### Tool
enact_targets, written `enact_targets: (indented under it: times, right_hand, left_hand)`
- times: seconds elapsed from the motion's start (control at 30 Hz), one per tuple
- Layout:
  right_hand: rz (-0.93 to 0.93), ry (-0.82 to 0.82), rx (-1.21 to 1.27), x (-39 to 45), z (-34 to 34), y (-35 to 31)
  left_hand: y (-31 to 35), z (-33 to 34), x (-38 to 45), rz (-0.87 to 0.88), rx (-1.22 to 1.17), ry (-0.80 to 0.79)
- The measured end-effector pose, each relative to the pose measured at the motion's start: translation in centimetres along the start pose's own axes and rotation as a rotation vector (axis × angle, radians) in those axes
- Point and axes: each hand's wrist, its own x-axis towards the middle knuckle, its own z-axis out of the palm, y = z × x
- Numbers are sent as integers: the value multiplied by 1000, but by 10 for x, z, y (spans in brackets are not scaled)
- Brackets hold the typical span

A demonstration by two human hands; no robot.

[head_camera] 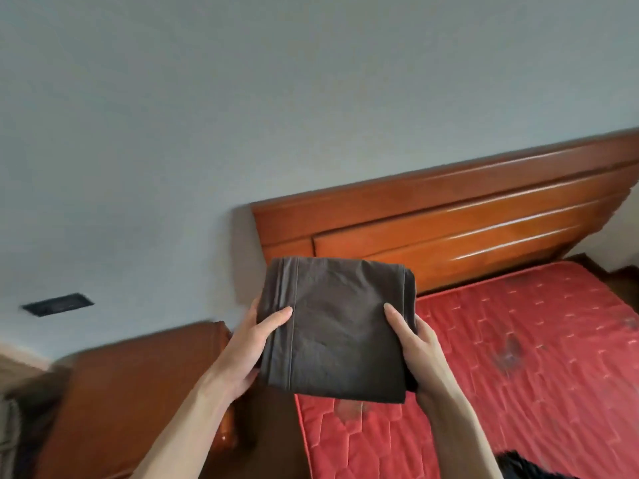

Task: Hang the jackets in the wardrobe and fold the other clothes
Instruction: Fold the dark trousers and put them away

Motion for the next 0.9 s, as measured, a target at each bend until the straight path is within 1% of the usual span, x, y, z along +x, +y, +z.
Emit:
enact_targets:
  times: [0.2, 0.33, 0.47, 0.53, 0.63, 0.67, 0.77, 0.9]
  right_hand:
    - [30, -278, -62, 15, 116, -13]
    - [28, -422, -135, 11, 203, -10]
    - [30, -569, -224, 0, 288, -4]
    - [77, -640, -245, -4, 321, 2]
    - [197, -861, -267, -12, 367, 16]
    - [203, -912, -287, -17, 384, 22]
    - [157, -935, -313, -30, 441, 48]
    - [68, -973, -335, -54, 514, 78]
  left_hand:
    - [26, -95, -60, 47, -73, 284]
    - [36, -162, -106, 92, -105, 466]
    - [41, -224, -148, 143, -167, 606]
    - [41, -254, -167, 175, -209, 668]
    - [38, -299, -195, 245, -271, 784]
    - [36, -313, -205, 261, -299, 825]
    - [31, -351, -235, 285, -355, 885]
    - [24, -400, -276, 309, -357, 990]
